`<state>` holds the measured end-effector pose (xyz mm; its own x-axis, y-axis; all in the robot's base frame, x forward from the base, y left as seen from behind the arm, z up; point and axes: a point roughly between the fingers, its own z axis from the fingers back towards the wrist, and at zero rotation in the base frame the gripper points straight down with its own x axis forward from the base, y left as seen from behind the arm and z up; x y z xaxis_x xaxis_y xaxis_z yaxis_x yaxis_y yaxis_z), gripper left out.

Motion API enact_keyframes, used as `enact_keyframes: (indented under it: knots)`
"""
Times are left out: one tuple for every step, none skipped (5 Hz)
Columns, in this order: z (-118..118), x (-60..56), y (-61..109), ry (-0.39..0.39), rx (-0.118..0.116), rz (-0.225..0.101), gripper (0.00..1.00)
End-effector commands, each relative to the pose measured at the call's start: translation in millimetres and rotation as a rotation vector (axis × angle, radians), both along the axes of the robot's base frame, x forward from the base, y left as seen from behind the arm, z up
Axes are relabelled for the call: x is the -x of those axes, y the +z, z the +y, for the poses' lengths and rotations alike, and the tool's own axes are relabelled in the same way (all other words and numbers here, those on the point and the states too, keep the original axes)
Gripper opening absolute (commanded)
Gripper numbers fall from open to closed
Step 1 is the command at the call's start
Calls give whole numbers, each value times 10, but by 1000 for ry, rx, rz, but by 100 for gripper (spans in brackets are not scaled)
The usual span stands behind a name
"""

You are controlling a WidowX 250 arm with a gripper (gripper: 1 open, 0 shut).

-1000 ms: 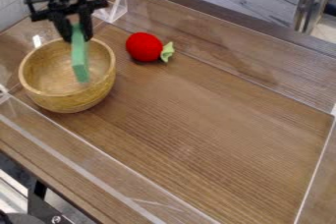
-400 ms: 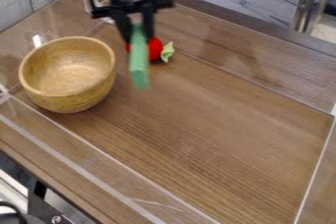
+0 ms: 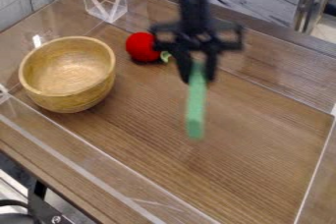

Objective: Remove the green stick from the brown bowl and put it on the table

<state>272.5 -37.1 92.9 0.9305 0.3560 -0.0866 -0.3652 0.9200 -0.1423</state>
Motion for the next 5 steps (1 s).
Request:
enact_keyframes:
  knots:
    - [-41, 11, -92, -15, -19, -44, 0]
    - [-144, 82, -214, 64, -31, -40, 0]
    - [-202, 96, -260, 175, -37, -32, 0]
    - [-197, 114, -262, 200, -40, -30, 0]
    - [-190, 127, -263, 228, -42, -28, 0]
